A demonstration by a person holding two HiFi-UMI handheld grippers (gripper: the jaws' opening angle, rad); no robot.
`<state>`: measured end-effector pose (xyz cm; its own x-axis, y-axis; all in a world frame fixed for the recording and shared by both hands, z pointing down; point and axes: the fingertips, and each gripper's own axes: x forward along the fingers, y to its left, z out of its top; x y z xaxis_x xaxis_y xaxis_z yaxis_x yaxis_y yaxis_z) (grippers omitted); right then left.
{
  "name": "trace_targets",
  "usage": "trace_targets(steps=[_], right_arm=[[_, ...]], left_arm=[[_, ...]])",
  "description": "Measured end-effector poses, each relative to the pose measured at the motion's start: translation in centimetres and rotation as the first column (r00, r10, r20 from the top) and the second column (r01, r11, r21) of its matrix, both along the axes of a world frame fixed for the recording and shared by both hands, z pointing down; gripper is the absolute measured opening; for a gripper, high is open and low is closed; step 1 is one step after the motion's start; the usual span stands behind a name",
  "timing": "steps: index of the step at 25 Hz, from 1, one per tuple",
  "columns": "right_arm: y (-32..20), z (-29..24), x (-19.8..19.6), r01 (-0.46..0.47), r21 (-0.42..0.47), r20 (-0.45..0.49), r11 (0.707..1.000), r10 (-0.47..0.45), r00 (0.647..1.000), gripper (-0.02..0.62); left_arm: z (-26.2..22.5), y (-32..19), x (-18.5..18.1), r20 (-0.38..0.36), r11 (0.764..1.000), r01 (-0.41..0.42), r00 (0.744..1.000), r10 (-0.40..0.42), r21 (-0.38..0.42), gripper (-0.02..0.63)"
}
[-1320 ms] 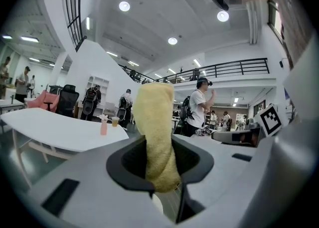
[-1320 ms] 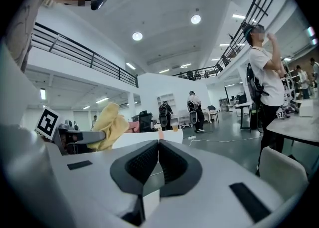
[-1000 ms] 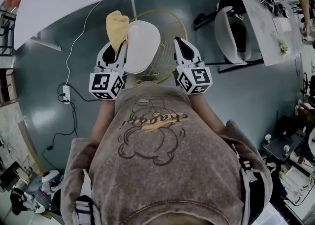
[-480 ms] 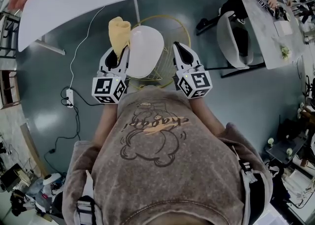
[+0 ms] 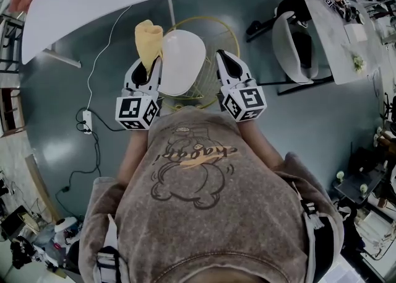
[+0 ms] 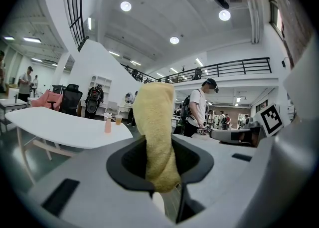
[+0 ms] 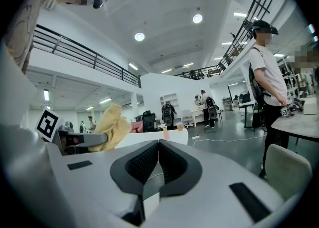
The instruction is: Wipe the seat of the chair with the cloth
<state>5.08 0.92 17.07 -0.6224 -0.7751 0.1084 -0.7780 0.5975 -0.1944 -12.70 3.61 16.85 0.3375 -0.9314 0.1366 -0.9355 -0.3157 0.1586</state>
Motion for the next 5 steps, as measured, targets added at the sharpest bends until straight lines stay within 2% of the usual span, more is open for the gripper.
trace_targets(steps=[5], right_arm=[[0.05, 0.05, 0.24, -0.003, -0.002, 0.000, 1.000, 0.003, 1.000, 0.026]], left_arm=[[0.38, 0.18, 0.24, 0.001, 1.000, 0.001, 1.000, -0.001, -0.012, 0.114]])
